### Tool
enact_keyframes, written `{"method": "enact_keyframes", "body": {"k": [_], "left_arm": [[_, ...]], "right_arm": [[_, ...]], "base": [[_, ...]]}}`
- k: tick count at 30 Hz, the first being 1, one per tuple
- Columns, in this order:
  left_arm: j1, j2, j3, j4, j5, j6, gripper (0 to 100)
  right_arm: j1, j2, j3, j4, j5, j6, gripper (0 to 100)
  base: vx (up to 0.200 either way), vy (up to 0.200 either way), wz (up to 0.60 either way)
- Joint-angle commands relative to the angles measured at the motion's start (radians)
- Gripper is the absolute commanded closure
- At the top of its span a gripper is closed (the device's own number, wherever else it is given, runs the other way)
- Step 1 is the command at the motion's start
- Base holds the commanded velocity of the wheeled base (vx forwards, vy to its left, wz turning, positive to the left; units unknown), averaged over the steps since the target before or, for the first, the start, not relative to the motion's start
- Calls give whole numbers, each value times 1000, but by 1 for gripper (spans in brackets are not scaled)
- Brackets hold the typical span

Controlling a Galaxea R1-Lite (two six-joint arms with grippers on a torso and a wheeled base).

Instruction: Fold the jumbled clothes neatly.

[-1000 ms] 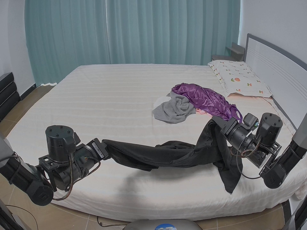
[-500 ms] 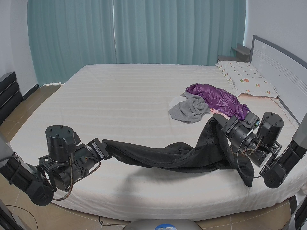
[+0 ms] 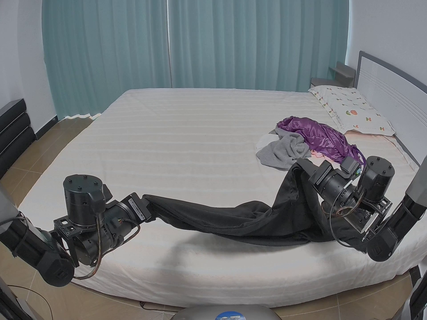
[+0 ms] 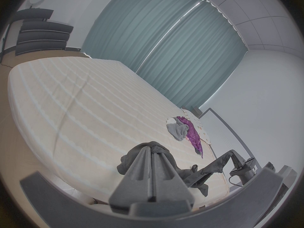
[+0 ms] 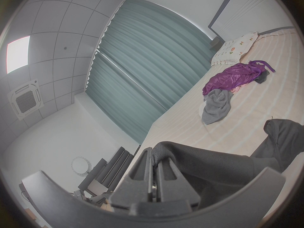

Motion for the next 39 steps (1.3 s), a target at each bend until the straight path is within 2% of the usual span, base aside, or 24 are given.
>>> {"method": "enact_keyframes", "body": {"k": [1,25,39], "left_arm": [[0,0,0,0,-1,0,100],[1,0,0,-2,0,-2,100],[-23,-62,11,9,2,8,100]], "right_arm": [[1,0,2,0,0,0,100],[2,-6,6,0,-1,0,100],[14,-111,69,10,-6,-11,100]], "base": [[0,200,0],[0,200,0],[0,0,0]]}}
